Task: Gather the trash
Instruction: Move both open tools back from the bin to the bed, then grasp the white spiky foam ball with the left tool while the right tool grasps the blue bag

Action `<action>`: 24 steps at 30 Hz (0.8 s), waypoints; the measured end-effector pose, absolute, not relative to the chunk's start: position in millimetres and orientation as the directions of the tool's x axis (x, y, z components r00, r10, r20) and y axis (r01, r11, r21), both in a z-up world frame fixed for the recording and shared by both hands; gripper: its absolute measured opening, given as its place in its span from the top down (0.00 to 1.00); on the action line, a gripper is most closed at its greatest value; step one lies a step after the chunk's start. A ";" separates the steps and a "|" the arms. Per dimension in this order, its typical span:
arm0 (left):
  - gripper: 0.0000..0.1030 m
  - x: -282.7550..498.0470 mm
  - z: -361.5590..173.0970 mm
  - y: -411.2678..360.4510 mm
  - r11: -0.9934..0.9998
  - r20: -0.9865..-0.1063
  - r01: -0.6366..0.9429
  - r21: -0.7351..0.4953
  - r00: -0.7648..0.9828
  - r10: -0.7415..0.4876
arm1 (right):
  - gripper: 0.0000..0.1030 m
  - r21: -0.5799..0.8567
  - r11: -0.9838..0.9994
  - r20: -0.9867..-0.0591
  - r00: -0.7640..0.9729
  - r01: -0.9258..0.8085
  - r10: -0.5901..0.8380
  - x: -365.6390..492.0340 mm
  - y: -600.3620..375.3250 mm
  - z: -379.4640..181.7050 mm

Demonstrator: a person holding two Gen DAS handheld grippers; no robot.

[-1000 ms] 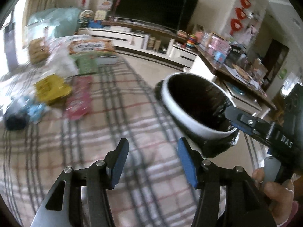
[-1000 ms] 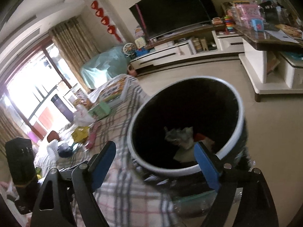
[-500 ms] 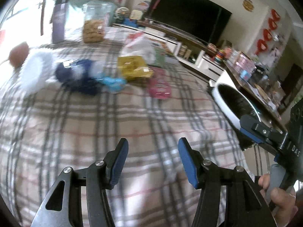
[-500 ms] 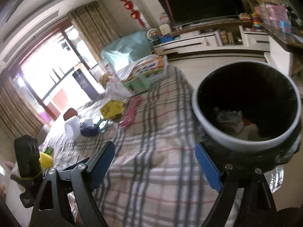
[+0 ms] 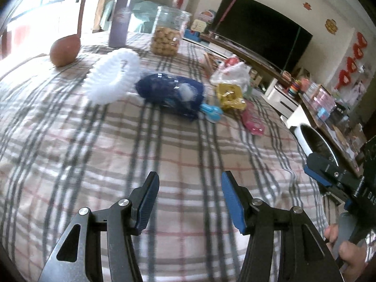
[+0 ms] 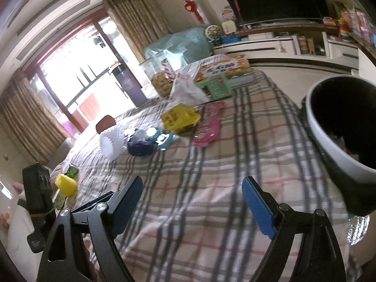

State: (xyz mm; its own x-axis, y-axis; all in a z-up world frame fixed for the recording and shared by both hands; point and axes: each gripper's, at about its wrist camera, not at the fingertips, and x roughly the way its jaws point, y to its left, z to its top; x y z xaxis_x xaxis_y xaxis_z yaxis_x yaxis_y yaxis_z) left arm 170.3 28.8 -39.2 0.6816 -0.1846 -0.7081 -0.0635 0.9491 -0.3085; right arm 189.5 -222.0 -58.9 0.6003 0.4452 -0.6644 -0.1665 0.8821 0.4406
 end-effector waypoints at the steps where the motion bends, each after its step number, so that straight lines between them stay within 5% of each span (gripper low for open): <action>1: 0.47 172.2 -40.1 30.6 0.949 -0.709 -0.068 -0.309 0.682 -0.182 | 0.15 0.442 0.880 -0.663 0.597 -0.173 0.451 190.2 -218.2 -59.2; 24: 0.47 204.5 -38.5 102.8 0.943 -0.704 -0.210 -0.257 0.710 -0.033 | 0.15 0.443 0.841 -0.664 0.517 -0.310 0.540 224.6 -143.3 -76.2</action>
State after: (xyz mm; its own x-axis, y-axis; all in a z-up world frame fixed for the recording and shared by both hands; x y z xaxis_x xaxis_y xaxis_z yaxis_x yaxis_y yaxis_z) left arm 204.5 102.8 -38.5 0.7098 -0.0331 -0.7037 -0.2103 0.9434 -0.2565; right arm 224.6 -143.3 -76.2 0.5172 0.5403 -0.6638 -0.3102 0.8412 0.4429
